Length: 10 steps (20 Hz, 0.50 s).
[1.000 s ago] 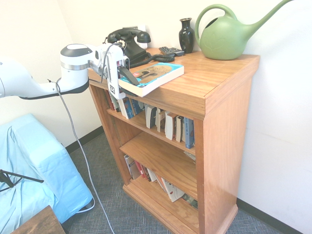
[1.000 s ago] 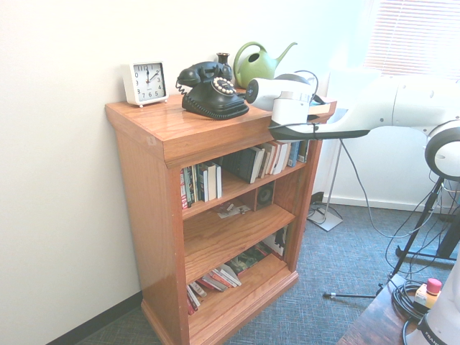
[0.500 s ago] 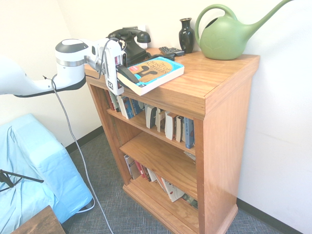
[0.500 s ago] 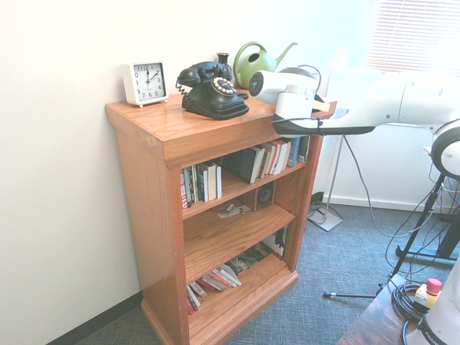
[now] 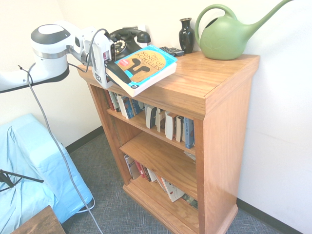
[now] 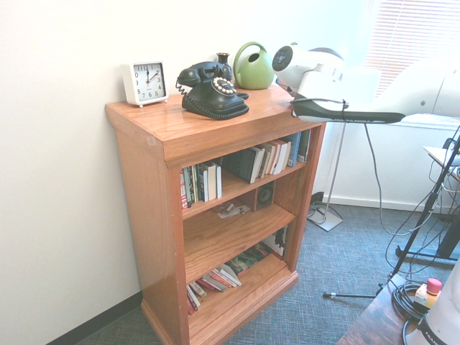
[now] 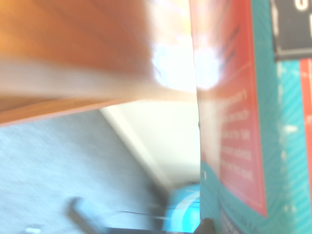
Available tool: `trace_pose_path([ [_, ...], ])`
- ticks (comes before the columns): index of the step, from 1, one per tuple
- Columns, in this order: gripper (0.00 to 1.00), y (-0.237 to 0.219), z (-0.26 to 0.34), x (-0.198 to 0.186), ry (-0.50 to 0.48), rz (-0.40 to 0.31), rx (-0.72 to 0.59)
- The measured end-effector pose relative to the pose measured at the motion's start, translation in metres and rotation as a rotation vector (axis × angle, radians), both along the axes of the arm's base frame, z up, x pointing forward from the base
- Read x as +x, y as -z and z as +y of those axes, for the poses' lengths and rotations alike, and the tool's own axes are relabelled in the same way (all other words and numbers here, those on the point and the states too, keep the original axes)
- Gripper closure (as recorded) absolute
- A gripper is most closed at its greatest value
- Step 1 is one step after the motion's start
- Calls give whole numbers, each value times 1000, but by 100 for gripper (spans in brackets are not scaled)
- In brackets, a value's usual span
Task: Organize the shelf
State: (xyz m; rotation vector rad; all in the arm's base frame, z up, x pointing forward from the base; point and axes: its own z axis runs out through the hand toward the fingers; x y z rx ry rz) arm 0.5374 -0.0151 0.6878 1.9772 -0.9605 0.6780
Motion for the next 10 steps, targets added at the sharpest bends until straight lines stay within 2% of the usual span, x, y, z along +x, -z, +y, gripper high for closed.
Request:
trace_pose_path([
  [5, 100, -22, -2, -73, -68, -114, 204],
  [10, 100, -1, 20, -139, -185, -198, 398],
])
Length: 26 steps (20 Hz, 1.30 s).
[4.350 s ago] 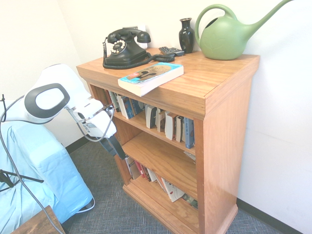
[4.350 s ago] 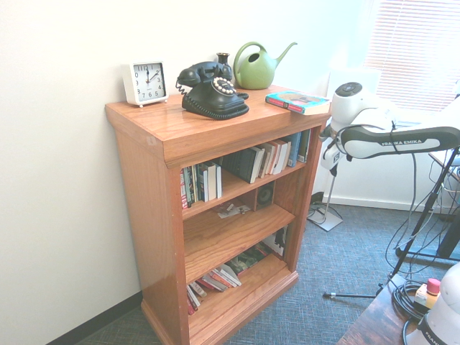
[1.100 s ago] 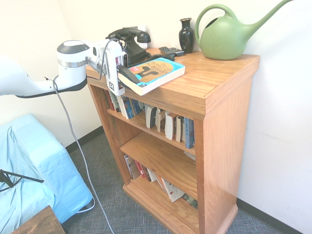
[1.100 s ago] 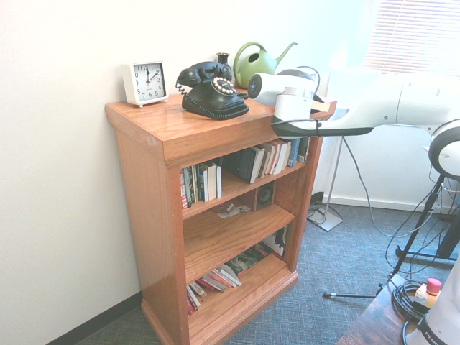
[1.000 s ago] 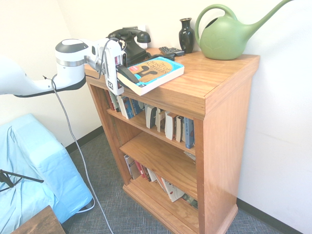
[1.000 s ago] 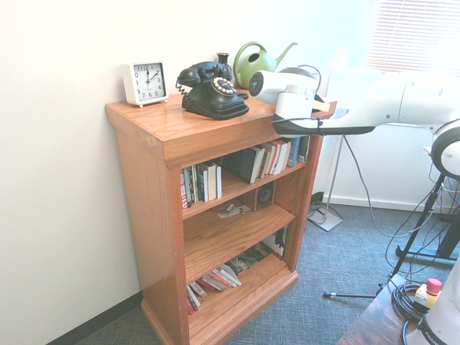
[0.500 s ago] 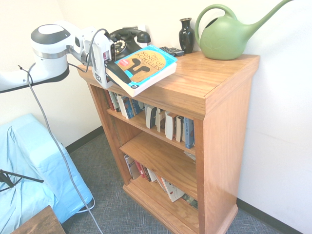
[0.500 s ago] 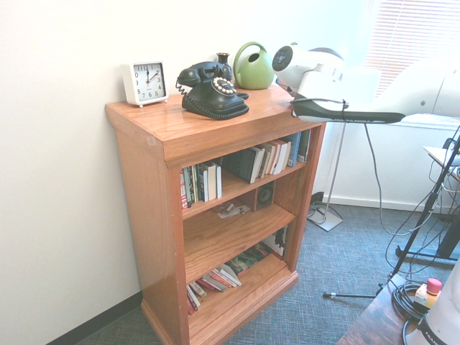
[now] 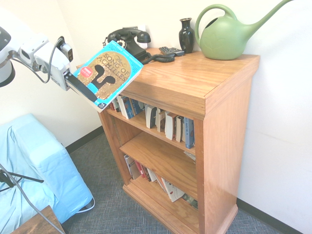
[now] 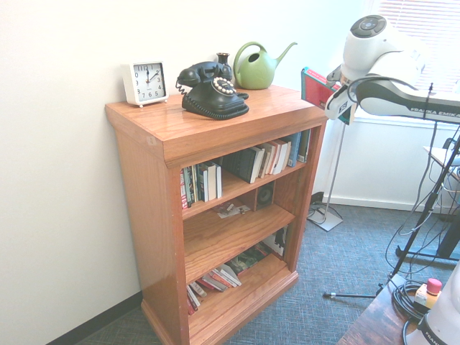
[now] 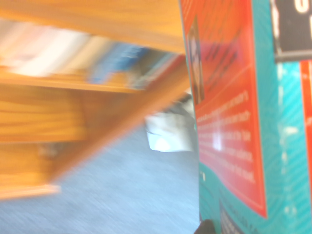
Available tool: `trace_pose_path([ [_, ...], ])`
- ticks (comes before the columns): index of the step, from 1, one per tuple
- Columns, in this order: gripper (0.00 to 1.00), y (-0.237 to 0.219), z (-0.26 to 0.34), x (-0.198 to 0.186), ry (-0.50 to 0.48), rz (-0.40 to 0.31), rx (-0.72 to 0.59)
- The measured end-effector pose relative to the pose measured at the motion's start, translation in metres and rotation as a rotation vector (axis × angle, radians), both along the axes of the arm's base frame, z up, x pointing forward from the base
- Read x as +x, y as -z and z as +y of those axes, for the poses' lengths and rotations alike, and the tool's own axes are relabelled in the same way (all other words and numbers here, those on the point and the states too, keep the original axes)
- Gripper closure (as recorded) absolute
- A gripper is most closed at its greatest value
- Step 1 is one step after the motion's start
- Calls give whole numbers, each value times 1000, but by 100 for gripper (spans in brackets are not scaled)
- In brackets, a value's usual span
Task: Organize the shelf
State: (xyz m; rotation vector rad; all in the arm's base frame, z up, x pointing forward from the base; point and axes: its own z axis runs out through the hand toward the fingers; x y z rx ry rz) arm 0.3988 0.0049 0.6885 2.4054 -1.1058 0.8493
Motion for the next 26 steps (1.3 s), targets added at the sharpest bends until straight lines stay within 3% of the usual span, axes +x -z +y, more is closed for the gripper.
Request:
trace_pose_path([
  [4, 100, 59, 35, -28, -102, -14, 107],
  [9, 100, 119, 53, -32, -164, 5, 169],
  [15, 100, 165, 69, -4, -251, 65, 250],
  [22, 100, 189, 75, 26, -340, 136, 386],
  [26, 100, 202, 73, 47, -371, 131, 428],
])
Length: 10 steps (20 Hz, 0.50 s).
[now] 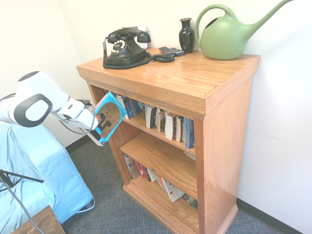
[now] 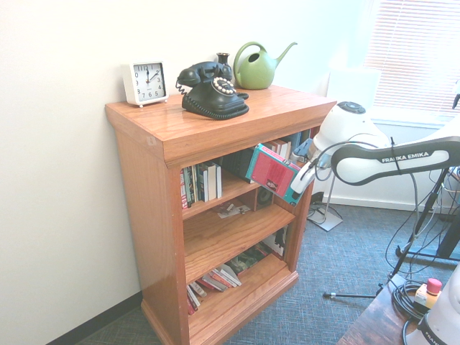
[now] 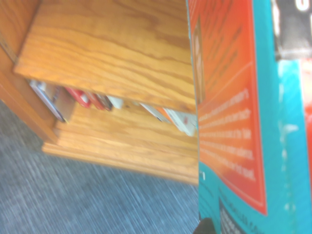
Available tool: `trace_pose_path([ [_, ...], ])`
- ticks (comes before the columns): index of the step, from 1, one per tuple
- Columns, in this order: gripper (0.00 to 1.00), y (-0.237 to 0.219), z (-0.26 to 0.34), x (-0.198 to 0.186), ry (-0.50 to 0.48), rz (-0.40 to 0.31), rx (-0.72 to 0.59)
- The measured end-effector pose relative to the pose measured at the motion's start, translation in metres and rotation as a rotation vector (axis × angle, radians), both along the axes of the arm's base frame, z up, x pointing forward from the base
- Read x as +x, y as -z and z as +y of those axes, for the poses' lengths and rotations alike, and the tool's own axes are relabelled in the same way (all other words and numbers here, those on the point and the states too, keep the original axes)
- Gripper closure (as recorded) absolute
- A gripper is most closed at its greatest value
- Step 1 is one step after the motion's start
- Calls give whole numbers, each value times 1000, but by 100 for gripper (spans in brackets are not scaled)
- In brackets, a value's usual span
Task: Organize the shelf
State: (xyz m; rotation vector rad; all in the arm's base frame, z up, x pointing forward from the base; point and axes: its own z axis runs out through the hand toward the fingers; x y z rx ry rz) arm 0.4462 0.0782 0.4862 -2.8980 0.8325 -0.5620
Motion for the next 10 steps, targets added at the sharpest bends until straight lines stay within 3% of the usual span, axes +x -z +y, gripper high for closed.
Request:
trace_pose_path([
  [4, 100, 18, 1, 20, -28, -47, 22],
  [10, 100, 75, 5, 52, -57, -58, 44],
])
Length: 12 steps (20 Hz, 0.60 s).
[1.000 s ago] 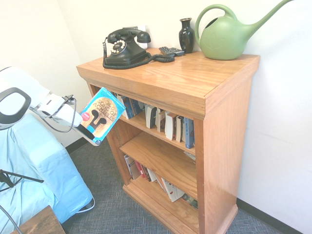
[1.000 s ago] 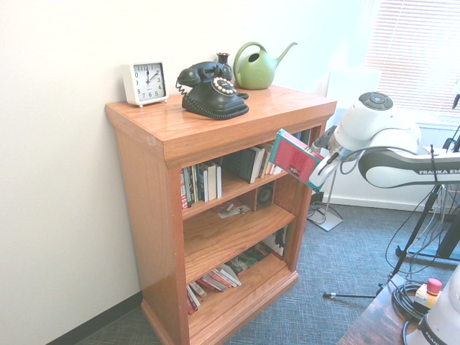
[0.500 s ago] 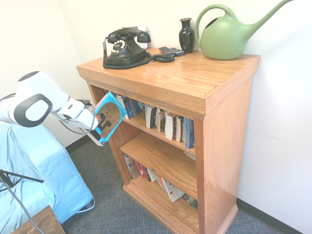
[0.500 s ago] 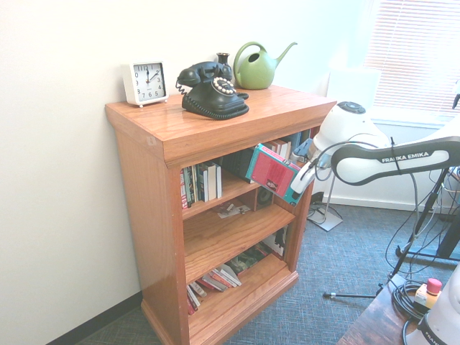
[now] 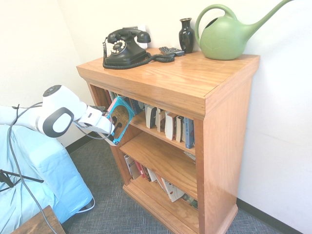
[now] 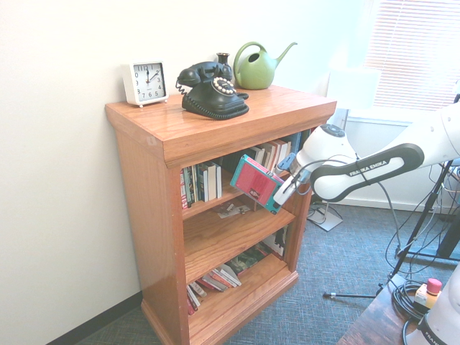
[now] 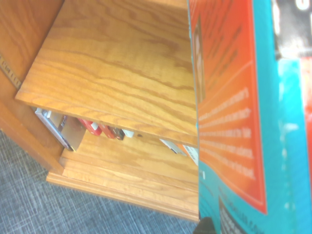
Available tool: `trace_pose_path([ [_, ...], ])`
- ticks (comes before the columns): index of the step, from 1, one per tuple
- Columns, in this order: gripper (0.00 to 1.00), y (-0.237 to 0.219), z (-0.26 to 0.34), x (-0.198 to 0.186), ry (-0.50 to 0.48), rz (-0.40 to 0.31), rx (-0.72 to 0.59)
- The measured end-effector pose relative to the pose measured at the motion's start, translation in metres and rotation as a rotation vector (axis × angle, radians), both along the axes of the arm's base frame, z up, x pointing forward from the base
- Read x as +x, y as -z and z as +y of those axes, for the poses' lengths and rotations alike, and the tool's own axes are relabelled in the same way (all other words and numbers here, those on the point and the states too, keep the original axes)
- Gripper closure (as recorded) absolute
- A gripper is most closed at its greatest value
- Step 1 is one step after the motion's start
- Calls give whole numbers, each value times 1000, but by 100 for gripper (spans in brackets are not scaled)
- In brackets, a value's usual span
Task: Organize the shelf
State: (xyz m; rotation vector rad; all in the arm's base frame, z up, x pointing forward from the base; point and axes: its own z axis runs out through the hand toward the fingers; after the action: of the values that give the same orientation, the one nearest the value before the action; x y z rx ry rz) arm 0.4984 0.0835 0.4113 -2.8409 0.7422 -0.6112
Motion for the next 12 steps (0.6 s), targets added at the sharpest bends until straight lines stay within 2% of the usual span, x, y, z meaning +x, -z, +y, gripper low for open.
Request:
trace_pose_path([
  [3, 100, 7, 5, 17, -3, -1, 25],
  [8, 100, -8, 19, 35, -17, -29, 64],
  [12, 100, 0, 23, 51, -19, -20, 73],
])
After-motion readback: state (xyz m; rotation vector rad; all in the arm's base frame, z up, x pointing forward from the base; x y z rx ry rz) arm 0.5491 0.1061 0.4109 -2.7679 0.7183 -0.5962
